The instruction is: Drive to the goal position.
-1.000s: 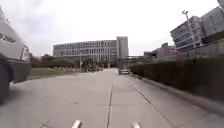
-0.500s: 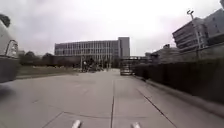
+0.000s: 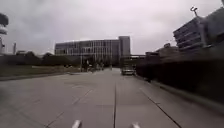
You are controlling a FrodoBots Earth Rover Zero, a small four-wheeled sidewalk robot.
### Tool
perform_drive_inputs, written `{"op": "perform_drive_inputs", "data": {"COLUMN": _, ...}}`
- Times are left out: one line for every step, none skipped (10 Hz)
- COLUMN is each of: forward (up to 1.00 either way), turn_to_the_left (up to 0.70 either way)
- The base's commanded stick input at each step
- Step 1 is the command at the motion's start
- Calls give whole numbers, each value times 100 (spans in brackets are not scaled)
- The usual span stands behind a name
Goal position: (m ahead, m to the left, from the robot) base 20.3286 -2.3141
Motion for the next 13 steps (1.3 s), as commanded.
{"op": "perform_drive_inputs", "data": {"forward": 85, "turn_to_the_left": 0}}
{"op": "perform_drive_inputs", "data": {"forward": 85, "turn_to_the_left": 0}}
{"op": "perform_drive_inputs", "data": {"forward": 85, "turn_to_the_left": 0}}
{"op": "perform_drive_inputs", "data": {"forward": 85, "turn_to_the_left": 0}}
{"op": "perform_drive_inputs", "data": {"forward": 85, "turn_to_the_left": 0}}
{"op": "perform_drive_inputs", "data": {"forward": 85, "turn_to_the_left": 3}}
{"op": "perform_drive_inputs", "data": {"forward": 85, "turn_to_the_left": 13}}
{"op": "perform_drive_inputs", "data": {"forward": 85, "turn_to_the_left": 22}}
{"op": "perform_drive_inputs", "data": {"forward": 85, "turn_to_the_left": 34}}
{"op": "perform_drive_inputs", "data": {"forward": 85, "turn_to_the_left": 31}}
{"op": "perform_drive_inputs", "data": {"forward": 85, "turn_to_the_left": 9}}
{"op": "perform_drive_inputs", "data": {"forward": 85, "turn_to_the_left": 0}}
{"op": "perform_drive_inputs", "data": {"forward": 85, "turn_to_the_left": 0}}
